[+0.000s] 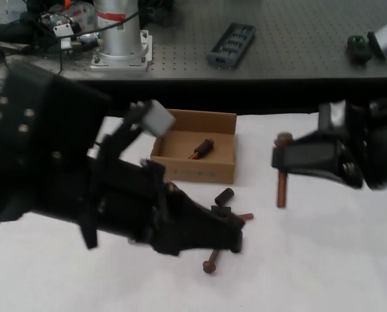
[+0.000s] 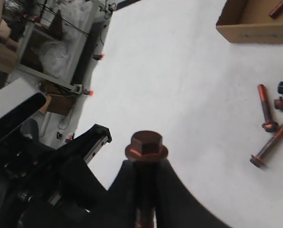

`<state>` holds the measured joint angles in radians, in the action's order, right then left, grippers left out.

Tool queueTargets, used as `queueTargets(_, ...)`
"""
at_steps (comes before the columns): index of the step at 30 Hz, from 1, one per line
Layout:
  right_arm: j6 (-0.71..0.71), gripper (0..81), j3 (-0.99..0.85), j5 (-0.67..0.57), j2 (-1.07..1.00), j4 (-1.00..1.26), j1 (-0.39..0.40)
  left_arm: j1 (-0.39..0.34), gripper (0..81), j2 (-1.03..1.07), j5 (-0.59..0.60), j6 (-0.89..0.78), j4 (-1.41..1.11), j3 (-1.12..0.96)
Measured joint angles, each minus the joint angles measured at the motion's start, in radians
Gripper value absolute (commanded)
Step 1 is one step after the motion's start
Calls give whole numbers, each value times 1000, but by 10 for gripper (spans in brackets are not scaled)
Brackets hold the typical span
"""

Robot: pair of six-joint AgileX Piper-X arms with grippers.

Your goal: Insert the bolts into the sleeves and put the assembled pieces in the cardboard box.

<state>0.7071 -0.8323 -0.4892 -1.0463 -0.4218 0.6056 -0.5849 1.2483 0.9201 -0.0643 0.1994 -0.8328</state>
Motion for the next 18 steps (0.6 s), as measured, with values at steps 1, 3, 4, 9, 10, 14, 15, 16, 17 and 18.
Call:
queueTargets(1,20,28,0,-9,-10,22,0,3,6,-7,18,-12,-20,1)
queueTargets(3,66,28,0,-33,-31,98,0,3,6,-8,48,-42,-78,2)
queueTargets(4,68,28,0,-34,-32,98,0,3,6,-8,55,-56,-104,3)
queueTargets(9,103,28,0,-49,-39,163,0,3,6,-8,68,-117,-199,3)
queueTargets(10,103,28,0,-49,-39,165,0,3,6,-8,68,-118,-199,3)
queueTargets(14,107,28,0,-53,-39,180,0,3,6,-8,71,-126,-211,3)
queueTargets(15,107,28,0,-53,-39,182,0,3,6,-8,71,-126,-210,3)
queueTargets(16,107,28,0,-53,-39,182,0,3,6,-8,71,-126,-210,3)
queueTargets(17,107,28,0,-53,-39,181,0,3,6,-8,64,-126,-210,3)
queueTargets(18,107,28,0,-53,-39,181,0,3,6,-8,61,-126,-210,3)
